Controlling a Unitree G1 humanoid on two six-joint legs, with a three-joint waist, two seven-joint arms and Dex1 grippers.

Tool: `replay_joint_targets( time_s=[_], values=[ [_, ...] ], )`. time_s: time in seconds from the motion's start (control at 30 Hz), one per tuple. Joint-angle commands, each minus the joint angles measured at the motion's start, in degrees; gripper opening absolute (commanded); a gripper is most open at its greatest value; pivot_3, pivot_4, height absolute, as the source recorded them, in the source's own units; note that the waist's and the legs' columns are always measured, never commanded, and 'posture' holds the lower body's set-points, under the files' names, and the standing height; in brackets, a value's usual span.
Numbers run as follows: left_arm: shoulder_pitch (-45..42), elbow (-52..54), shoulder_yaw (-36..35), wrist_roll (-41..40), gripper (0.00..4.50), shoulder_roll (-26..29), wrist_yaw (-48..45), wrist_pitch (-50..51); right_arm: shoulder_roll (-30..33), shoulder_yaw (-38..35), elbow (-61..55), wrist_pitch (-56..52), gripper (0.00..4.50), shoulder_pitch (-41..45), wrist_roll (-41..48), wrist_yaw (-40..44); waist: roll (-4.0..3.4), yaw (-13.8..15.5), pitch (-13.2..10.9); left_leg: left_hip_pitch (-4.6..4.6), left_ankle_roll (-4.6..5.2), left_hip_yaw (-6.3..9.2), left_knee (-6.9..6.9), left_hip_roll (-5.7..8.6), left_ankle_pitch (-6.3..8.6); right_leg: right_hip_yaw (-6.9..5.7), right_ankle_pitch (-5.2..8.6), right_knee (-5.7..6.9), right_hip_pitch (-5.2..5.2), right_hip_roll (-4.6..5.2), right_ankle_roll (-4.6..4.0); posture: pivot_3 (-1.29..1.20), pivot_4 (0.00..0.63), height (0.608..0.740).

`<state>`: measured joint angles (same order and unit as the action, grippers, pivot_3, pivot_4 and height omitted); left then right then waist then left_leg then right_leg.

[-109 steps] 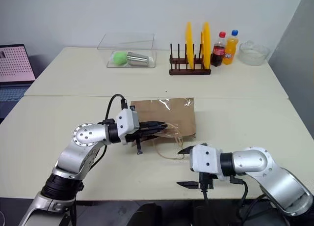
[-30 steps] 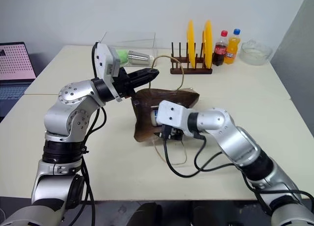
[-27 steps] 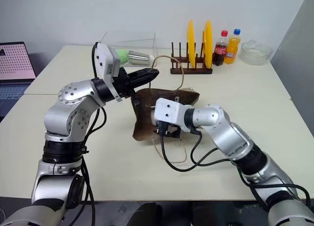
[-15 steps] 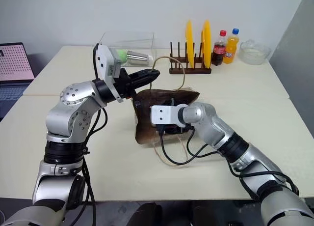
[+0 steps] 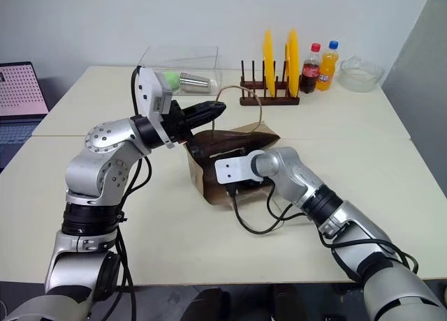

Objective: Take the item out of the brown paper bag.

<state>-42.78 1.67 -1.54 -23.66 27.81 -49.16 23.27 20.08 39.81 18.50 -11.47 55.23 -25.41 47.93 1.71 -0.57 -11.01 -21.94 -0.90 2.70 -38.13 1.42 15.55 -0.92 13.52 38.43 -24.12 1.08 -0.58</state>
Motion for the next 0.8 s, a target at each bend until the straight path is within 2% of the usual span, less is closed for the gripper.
replay_joint_targets(
  time_s=[0.03, 0.2, 0.43, 0.6, 0.8],
  values=[
    [-0.7, 0.2, -0.9, 0.7, 0.0, 0.8, 0.2, -2.1, 0.6, -3.9, -4.9, 1.4, 3.03, 0.2, 1.5, 1.7, 0.0, 0.0, 0.0, -0.01, 0.0, 0.0, -0.01, 0.0, 0.0, 0.0, 0.0, 0.07, -0.03, 0.0, 0.0, 0.0, 0.15, 0.74],
    [-2.0, -3.1, -0.6, 3.1, 0.0, 1.6, 0.8, -4.0, 3.4, -8.6, -14.6, 4.5, 3.03, -2.1, 5.8, 4.8, 0.0, 0.0, 0.0, 0.0, 0.0, 0.02, 0.0, 0.0, 0.01, -0.01, 0.01, 0.16, -0.08, 0.0, 0.0, 0.0, 0.15, 0.74],
    [-3.7, -6.9, 0.2, 5.7, 0.0, 1.5, 1.1, -6.4, 9.7, -14.4, -22.1, 16.3, 3.03, -5.8, 12.5, 7.2, 0.0, 0.1, 0.0, -0.01, 0.06, 0.02, -0.01, 0.01, 0.04, -0.03, 0.01, 0.15, -0.06, 0.0, 0.01, 0.0, 0.15, 0.74],
    [-3.7, -7.8, 0.7, 6.6, 0.0, 1.2, 0.8, -7.2, 11.8, -20.8, -24.5, 26.0, 3.03, -8.6, 18.9, 5.6, 0.02, 0.1, 0.0, -0.01, 0.05, 0.0, 0.0, 0.0, 0.03, -0.03, 0.01, 0.15, -0.06, 0.0, 0.01, 0.0, 0.15, 0.74],
    [-3.3, -7.8, 1.6, 7.4, 0.0, 1.4, -0.2, -8.2, 15.0, -30.3, -28.6, 28.6, 3.03, -9.8, 21.6, 1.7, 0.03, 0.2, 0.0, -0.01, 0.05, 0.0, -0.01, 0.0, 0.03, -0.02, 0.01, 0.16, -0.06, 0.0, 0.01, 0.0, 0.15, 0.74]
  ],
)
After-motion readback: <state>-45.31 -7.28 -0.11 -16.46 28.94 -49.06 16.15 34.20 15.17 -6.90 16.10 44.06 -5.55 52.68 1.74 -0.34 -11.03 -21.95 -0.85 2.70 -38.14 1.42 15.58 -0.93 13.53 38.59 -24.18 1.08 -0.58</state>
